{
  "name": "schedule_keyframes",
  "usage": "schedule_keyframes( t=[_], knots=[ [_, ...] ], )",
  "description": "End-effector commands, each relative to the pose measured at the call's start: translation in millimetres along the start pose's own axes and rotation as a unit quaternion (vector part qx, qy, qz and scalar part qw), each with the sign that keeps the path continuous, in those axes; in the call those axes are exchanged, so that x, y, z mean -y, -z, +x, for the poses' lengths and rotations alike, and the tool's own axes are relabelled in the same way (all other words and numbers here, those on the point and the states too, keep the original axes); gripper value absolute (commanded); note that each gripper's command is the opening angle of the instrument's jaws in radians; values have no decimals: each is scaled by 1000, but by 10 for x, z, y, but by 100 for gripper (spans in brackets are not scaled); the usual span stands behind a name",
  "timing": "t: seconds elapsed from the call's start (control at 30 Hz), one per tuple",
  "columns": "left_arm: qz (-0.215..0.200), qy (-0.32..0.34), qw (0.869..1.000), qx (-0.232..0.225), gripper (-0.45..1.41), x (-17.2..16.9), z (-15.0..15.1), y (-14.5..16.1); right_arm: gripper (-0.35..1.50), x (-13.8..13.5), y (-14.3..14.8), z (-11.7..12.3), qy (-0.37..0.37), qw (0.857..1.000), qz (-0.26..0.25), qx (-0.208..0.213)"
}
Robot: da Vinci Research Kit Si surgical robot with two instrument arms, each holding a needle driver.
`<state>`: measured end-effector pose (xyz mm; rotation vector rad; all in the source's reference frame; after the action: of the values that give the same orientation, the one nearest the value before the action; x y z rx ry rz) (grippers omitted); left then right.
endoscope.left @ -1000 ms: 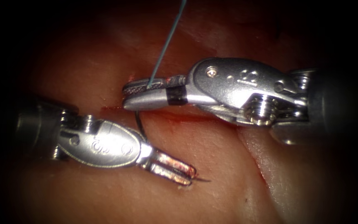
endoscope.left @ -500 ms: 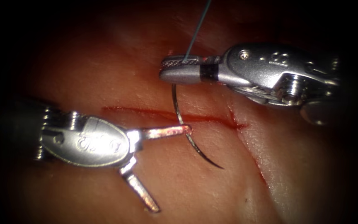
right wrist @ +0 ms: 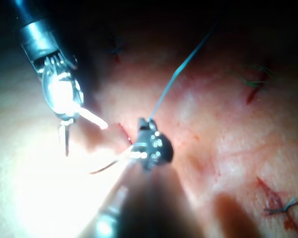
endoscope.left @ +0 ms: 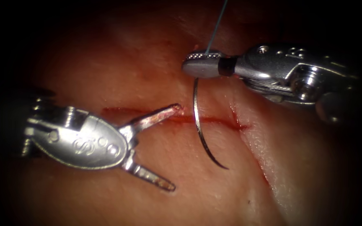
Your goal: Wound Closure
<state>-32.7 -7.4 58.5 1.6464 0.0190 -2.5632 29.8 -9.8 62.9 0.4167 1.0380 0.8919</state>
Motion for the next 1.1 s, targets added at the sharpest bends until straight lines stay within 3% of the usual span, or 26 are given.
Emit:
schedule_keyframes(
  t=[0.03,0.27,0.43,0.87,1.0,1.1],
  knots=[
    [-12,-8,1000,-5,71,-5,0,-10,-35,-1,-10,0,-3,1000,6,4],
    [-53,-36,997,-30,69,-12,8,-22,-35,4,-10,7,-44,999,20,12],
    [-46,-42,998,-23,67,-8,-9,-23,-35,17,-10,10,-74,997,27,18],
    [-41,-47,998,-11,54,-7,-14,-26,-35,25,-17,10,-88,996,24,17],
    [-39,-47,998,-9,44,-9,-16,-28,-35,25,-20,10,-89,996,19,15],
    [-34,-47,998,-5,12,-9,-16,-28,-35,26,-21,10,-89,996,17,15]
  ],
)
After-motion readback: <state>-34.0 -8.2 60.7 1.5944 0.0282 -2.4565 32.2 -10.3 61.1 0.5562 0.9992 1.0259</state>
